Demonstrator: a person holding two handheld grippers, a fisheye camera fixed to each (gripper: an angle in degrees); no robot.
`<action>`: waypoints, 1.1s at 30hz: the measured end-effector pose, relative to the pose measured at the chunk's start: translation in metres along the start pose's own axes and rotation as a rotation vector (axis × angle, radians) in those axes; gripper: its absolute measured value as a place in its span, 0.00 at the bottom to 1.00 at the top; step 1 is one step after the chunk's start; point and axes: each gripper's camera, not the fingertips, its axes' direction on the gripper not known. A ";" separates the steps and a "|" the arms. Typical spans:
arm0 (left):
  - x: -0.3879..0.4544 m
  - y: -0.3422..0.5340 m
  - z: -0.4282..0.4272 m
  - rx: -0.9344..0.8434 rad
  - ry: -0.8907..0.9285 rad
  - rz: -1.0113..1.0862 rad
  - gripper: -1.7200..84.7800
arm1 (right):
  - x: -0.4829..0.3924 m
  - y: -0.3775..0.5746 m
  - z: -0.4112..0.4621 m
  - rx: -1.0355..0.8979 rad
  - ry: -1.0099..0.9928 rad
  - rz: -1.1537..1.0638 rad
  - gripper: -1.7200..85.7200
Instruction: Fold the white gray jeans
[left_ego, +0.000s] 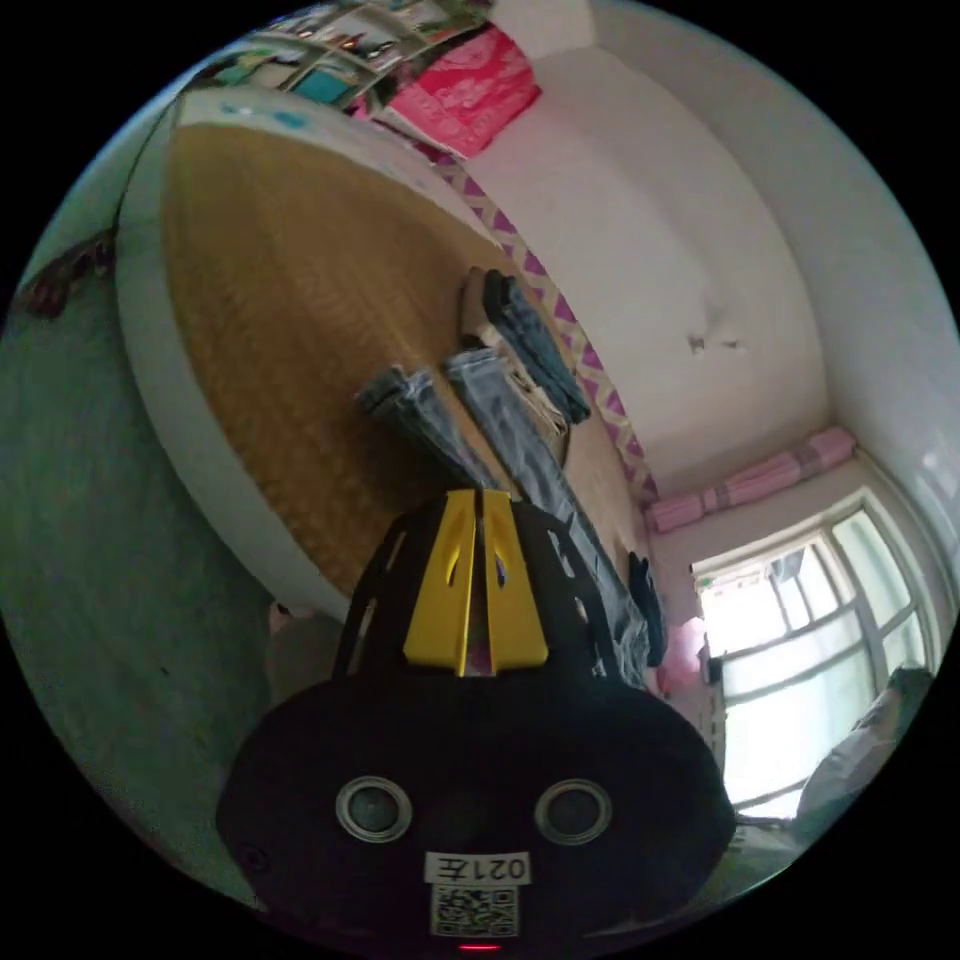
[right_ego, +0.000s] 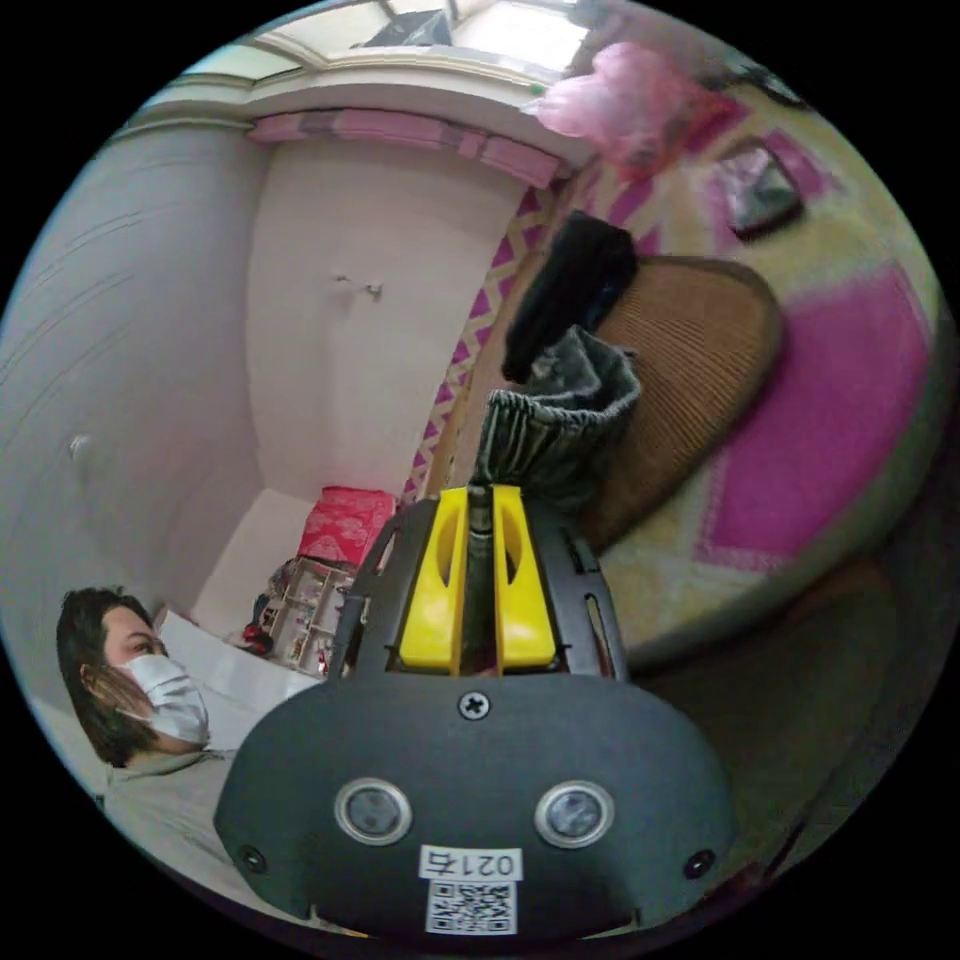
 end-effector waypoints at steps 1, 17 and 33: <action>0.012 -0.009 0.004 -0.011 -0.013 0.034 0.01 | -0.008 -0.010 0.007 -0.008 0.000 -0.023 0.07; 0.148 -0.133 0.286 -0.273 -0.395 0.326 0.03 | 0.027 -0.157 0.287 -0.177 0.144 0.041 0.07; 0.222 -0.050 0.346 -0.310 -0.466 0.891 0.02 | -0.139 0.018 0.501 -0.443 0.885 -0.911 0.01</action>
